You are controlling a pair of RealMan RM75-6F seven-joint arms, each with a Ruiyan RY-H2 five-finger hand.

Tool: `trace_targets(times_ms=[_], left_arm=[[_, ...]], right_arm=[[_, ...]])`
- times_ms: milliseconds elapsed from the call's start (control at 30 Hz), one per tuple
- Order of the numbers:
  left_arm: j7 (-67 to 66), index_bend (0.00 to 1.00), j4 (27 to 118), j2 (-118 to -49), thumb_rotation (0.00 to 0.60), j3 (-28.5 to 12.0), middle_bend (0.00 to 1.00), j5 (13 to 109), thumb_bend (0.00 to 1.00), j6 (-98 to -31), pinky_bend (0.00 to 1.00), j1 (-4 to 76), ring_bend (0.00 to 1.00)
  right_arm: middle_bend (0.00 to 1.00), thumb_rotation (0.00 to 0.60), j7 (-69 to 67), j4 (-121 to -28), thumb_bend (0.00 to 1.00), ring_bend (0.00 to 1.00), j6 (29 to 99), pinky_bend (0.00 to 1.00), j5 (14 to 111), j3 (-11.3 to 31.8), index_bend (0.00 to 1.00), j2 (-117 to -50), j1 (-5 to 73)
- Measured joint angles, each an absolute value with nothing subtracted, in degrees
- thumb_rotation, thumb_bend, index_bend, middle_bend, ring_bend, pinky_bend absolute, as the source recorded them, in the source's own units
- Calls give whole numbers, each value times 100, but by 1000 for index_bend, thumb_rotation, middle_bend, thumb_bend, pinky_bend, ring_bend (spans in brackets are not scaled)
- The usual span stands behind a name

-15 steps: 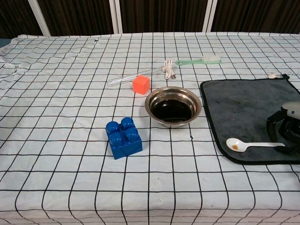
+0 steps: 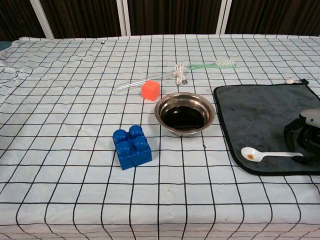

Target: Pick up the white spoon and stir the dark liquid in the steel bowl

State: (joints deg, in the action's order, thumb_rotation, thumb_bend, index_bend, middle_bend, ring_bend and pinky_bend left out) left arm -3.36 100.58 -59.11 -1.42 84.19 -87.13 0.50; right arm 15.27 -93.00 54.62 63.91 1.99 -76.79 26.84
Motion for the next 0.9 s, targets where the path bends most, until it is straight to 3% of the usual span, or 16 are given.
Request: trace_targets(times_ms=[533, 900], left_arm=[[-385, 87, 10094, -5917, 600, -120, 5, 8441, 199, -8702, 0, 51, 0], [-328, 88, 10123, -5890, 600, -89, 5, 8525, 199, -8780, 0, 10, 0]], right_arm=[[809, 600, 1476, -9397, 387, 923, 5473, 906, 6413, 202, 587, -7546, 2685], [809, 600, 1236, -9835, 387, 924, 5963, 906, 6677, 453, 587, -6927, 2593]])
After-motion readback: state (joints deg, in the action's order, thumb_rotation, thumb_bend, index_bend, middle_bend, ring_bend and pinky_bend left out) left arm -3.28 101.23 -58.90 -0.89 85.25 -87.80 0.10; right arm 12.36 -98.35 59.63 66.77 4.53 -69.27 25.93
